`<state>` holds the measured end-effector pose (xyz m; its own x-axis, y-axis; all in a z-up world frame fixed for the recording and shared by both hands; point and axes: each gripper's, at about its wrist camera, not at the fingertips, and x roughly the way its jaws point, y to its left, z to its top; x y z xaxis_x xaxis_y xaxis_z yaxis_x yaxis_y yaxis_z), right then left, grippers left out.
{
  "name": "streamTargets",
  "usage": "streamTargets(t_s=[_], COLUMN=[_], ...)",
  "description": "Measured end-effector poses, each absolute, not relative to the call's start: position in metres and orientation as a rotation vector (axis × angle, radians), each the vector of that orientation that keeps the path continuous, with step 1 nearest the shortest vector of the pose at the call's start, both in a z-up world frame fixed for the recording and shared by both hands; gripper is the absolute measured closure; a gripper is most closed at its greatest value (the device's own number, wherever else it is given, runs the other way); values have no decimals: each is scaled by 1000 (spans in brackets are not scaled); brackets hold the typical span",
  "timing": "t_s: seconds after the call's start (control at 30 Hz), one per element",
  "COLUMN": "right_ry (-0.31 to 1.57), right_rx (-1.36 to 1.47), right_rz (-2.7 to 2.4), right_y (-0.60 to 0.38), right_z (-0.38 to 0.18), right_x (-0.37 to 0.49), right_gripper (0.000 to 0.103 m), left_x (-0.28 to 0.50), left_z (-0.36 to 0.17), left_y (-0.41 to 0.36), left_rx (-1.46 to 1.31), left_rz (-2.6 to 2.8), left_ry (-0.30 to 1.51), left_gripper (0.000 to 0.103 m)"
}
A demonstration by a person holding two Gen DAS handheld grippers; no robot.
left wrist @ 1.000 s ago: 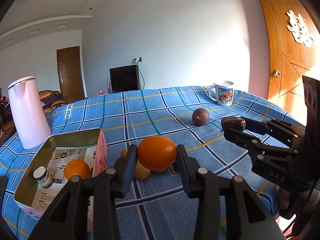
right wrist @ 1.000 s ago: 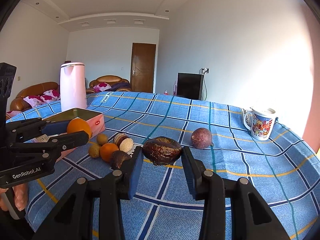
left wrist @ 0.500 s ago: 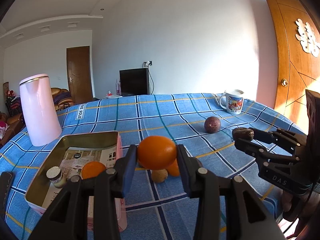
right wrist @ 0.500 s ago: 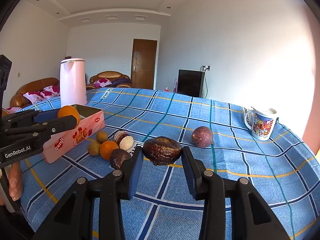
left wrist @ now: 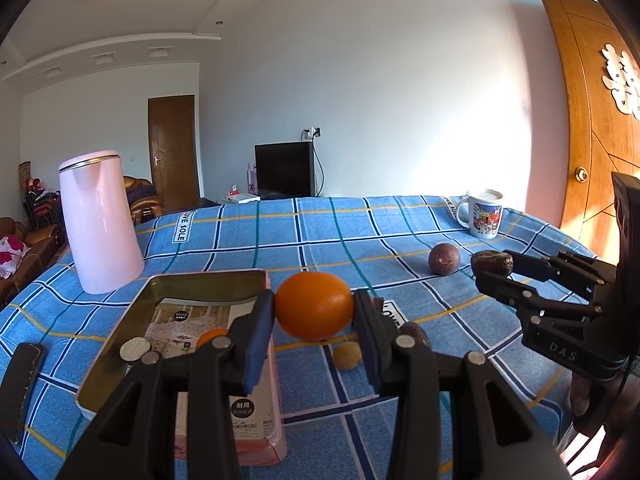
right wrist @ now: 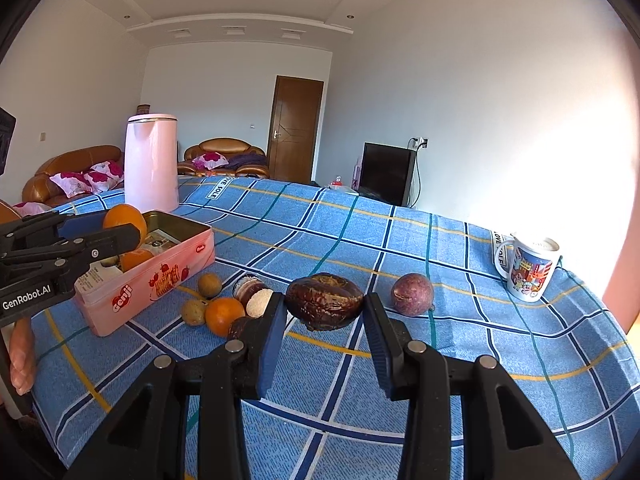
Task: Organize fruits
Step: 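Carry the orange and passion fruit into the pink tin and open both tools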
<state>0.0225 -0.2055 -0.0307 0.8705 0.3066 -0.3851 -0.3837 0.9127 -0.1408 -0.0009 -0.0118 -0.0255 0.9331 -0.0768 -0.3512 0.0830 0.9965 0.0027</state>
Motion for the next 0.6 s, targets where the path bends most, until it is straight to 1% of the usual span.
streamTargets(t_s=[0.3, 0.6], right_ry=[372, 363], right_rx=[-244, -277], right_rz=[399, 478], right_y=[-187, -147], right_z=[-23, -8], right_x=[26, 31], right_gripper=[62, 62], left_x=[2, 6], left_z=[-27, -29], left_y=[2, 26], left_rx=[4, -15], left_rz=[-37, 18], left_ry=[379, 406], left_gripper=[61, 61])
